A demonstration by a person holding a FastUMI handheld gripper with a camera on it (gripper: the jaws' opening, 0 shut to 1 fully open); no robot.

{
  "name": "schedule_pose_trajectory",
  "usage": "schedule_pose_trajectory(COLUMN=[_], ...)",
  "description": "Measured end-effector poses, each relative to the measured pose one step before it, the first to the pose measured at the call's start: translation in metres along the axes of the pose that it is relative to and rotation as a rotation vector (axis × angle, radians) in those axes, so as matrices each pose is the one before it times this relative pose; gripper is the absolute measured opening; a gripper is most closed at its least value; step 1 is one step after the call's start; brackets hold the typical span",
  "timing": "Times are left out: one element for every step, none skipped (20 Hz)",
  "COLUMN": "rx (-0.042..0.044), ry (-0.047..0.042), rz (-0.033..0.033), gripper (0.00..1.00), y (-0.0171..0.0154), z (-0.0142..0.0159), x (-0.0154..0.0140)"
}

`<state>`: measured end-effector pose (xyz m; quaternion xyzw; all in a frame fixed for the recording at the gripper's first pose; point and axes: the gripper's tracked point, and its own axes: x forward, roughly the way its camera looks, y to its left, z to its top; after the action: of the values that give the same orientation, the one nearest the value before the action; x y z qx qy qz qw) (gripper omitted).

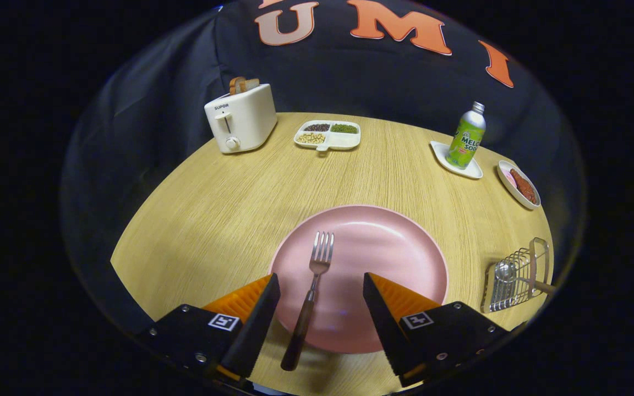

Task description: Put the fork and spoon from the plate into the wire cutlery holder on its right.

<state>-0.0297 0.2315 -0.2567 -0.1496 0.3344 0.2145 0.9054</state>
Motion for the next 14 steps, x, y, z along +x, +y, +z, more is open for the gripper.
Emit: schedule_pose_trajectory(rx=[0.00673,0.00821,0.0086,0.00746,0.00415,0.00393,0.0024,0.00089,-0.00226,-0.00287,0.00145,0.0028,0.00464,0.00643], ry=[0.00982,0.01158,0.01373,0.01034,0.00883,0.00858,0.00763,0.00593,0.00549,0.00375,0.00252,0.00114,-0.00406,-0.00397], rz=[-0.00342,-0.00115,0.00239,-0.00797,-0.00359,0.00075,0.00262,0.00308,0.00019,-0.00077,-0.00171,-0.00548,-0.02107,-0.00609], gripper=[0.84,0.82,0.79,0.76,0.66,0.6,0.49,0.45,0.38,0.36,0.31,0.28,0.17,0.08], y=[-0.00014,-0.00033,0.00044,-0.00188,-0.00103,0.00111,0.00125,0.00303,0.00074,0.0017,0.00093,0.00024,-0.00362,-0.00187], z=[-0.00184,-0.00268,-0.0028,-0.00207,-0.00203,-0.00194,-0.00203,-0.0035,-0.00149,-0.00169,0.00001,-0.00053,0.0002,0.00085], x=[0.003,0.00286,0.00194,0.0025,0.00247,0.00115,0.00049,-0.0012,-0.00022,0.00086,0.0006,-0.00075,-0.00056,-0.00098])
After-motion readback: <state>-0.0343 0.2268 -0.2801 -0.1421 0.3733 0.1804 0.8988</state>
